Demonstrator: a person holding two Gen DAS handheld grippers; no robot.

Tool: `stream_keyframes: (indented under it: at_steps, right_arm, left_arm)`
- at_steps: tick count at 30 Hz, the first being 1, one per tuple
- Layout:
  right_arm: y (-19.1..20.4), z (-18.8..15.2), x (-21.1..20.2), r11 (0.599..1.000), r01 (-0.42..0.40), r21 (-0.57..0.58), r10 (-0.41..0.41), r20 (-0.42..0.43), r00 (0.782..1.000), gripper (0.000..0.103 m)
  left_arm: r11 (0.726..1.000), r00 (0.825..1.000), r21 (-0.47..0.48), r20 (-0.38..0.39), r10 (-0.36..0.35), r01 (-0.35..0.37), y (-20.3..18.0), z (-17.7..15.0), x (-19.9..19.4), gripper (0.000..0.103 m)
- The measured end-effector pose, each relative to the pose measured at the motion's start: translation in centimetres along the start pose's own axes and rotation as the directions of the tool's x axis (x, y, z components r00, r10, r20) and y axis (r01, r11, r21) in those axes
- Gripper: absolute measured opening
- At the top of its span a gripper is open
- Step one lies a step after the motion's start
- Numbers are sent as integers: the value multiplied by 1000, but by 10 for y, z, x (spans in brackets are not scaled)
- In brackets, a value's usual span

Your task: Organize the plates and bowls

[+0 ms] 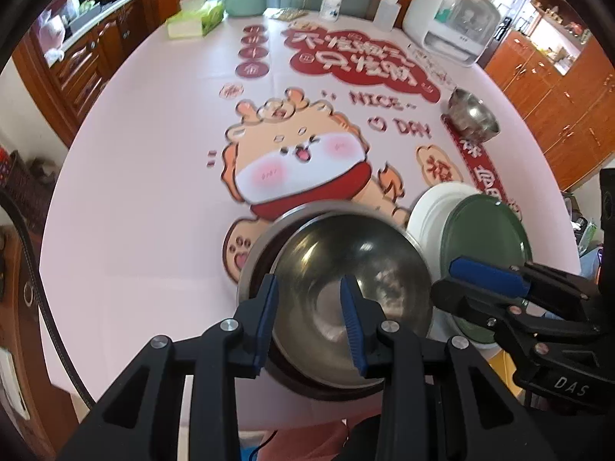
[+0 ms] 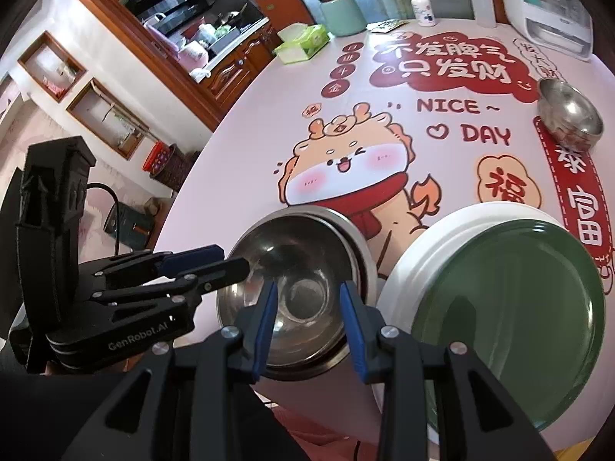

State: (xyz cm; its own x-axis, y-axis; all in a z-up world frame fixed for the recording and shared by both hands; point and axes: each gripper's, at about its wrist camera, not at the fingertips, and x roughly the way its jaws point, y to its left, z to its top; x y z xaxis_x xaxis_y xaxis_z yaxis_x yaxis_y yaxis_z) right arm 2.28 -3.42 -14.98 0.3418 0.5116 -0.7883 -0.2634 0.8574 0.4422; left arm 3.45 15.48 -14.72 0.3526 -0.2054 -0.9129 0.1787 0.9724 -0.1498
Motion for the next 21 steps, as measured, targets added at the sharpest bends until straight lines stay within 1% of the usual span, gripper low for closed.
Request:
stream_keyframes:
  at_steps: [4, 6, 11, 14, 17, 21]
  right_arm:
    - [-4, -2, -9, 1000, 21, 16, -22, 36, 999, 34]
    - [-6, -2, -13, 999, 33, 26, -34, 54, 998, 34]
    - [-16, -5, -28, 996, 61, 65, -69, 113, 991, 34]
    - [-22, -6, -39, 993, 85, 84, -97, 153, 983, 34]
    - [-30, -7, -53, 989, 110, 101, -129, 205, 970, 34]
    - [-41, -7, -65, 984, 132, 120, -157, 233, 960, 34]
  left_arm:
    - [999, 997, 36, 70, -33, 31, -9, 7, -10, 34]
    - [998, 995, 55, 93, -45, 40, -15, 9, -13, 34]
    - [994, 990, 89, 123, -67, 57, -28, 13, -17, 34]
    - [992, 986, 103, 147, -84, 69, -37, 16, -19, 34]
    - [990, 980, 117, 172, -97, 78, -47, 19, -22, 35]
    - [988, 974, 127, 197, -113, 89, -61, 25, -24, 35]
